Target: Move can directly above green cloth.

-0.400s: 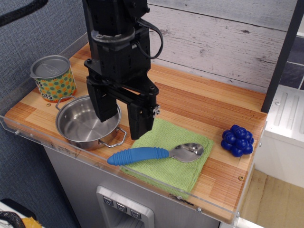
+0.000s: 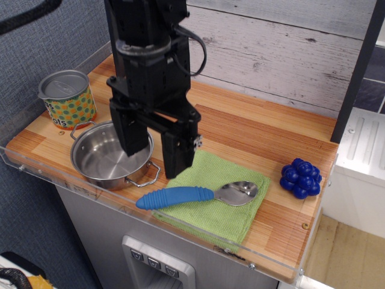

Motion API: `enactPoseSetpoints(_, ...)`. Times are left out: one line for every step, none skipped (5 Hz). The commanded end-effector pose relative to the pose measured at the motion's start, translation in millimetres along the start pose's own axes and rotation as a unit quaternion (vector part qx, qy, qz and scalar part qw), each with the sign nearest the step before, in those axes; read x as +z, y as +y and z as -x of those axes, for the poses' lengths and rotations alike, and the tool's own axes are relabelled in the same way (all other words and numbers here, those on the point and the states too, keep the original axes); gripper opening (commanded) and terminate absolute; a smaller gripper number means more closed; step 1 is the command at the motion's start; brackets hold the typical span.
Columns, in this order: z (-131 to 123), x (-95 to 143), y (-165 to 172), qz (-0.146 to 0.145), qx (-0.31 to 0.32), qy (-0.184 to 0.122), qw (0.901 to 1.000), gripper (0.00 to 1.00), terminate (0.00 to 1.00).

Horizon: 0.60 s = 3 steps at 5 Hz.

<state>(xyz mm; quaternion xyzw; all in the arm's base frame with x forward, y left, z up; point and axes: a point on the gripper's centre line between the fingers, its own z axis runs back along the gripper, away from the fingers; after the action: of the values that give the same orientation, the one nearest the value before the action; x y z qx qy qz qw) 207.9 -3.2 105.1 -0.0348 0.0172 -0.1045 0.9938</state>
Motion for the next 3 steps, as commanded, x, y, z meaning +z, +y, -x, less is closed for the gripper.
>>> enactPoseSetpoints(0.3, 10.6, 23.3, -0.121, -0.106, -0.035, 0.9864, 1.0, 0.0)
enactPoseSetpoints(5.2, 11.5, 51.0, -0.154, -0.144, -0.014, 0.9775, 1.0, 0.0)
enactPoseSetpoints(3.3, 10.2, 91.4, -0.158, -0.164, 0.011, 0.9736, 1.0, 0.0)
